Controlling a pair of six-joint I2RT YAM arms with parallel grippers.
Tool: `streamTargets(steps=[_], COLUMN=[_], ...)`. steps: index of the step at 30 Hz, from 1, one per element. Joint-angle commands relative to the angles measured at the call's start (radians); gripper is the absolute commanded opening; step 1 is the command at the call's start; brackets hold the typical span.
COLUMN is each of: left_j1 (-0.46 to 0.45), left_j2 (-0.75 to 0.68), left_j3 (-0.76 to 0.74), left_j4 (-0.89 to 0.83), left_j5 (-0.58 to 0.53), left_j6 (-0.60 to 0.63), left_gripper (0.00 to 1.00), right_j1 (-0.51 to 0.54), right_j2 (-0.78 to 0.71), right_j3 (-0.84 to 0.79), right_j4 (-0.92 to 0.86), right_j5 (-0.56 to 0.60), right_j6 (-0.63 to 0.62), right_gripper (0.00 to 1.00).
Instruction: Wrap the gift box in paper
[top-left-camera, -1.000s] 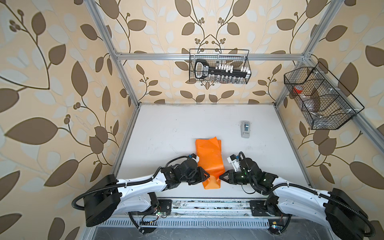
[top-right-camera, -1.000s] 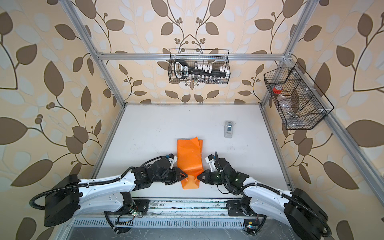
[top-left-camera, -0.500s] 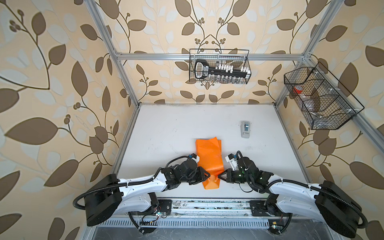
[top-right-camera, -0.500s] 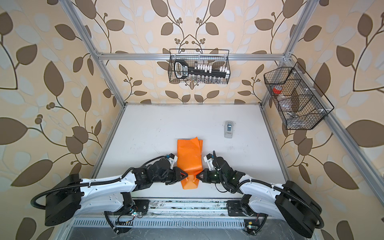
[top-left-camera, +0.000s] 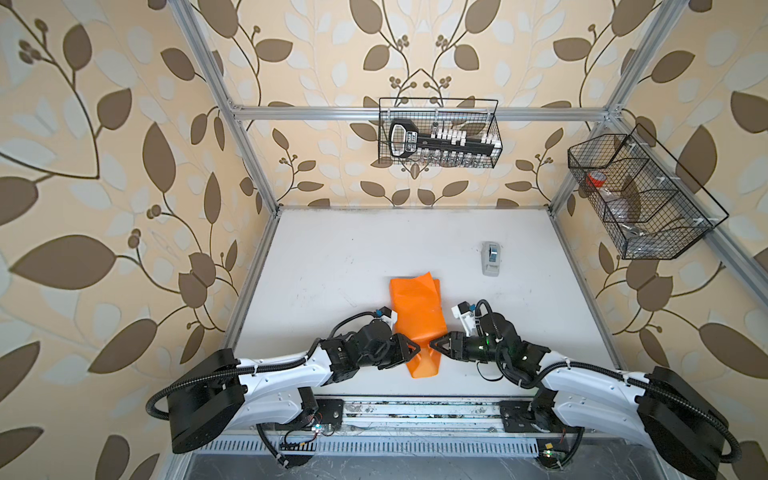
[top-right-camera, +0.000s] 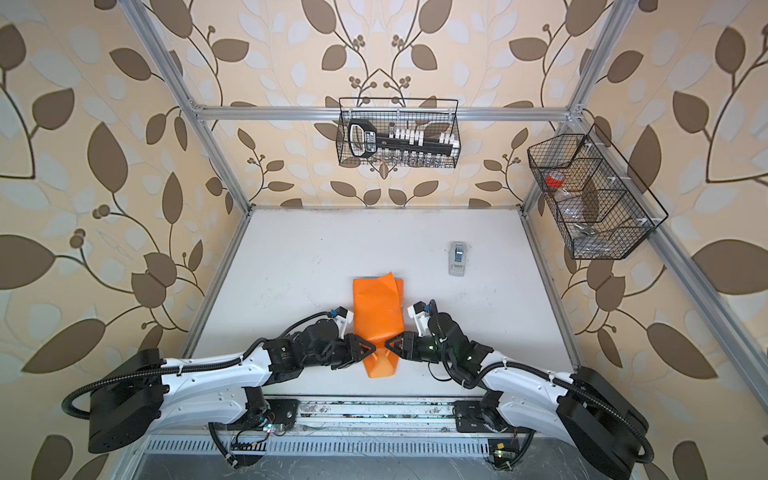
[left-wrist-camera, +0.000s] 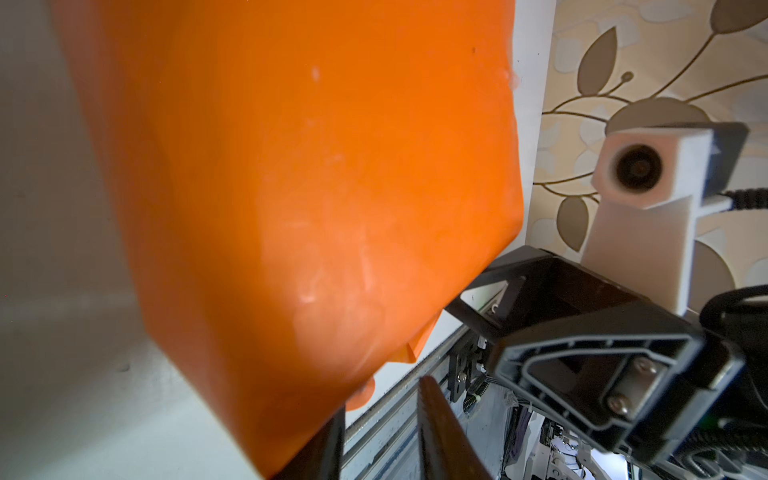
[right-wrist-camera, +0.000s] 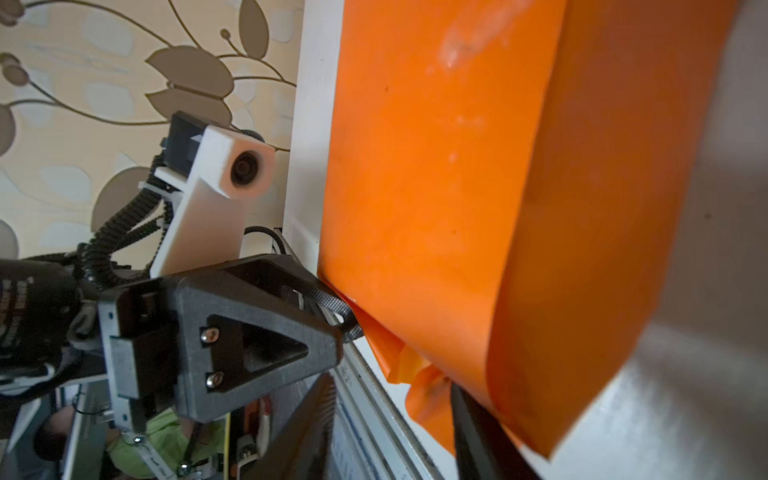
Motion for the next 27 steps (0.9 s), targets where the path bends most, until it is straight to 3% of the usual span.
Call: streamTargets(steps=[1,10,20,27], left_j1=[-0.012,-0.012,-0.012,-0.012], left_j2=[-0.020,0.024,0.132,0.144], left_j3=[-0.019,0.000,-0.010,0.006], left_j4=[0.072,0.133,0.314,0.329], left_j5=[-0.043,-0.084,-0.119,-0.151], left_j6=[-0.008,-0.036,-0.099,-0.102], left_gripper=[0.32,0.39,0.40,0.40], right_j1=[0.005,0.005,0.005,0.005], right_j2=[-0.027,-0.003,-0.001,-0.040], right_j3=[-0.031,-0.017,-0.083,-0.104], right_j4=[0.054,0.091,0.255,0.271], right_j5=[0.046,0.084,0.141,0.177], right_j6=[0.040,0.075,0.204,0.255], right_gripper=[0.53,0.58,0.72,0.74])
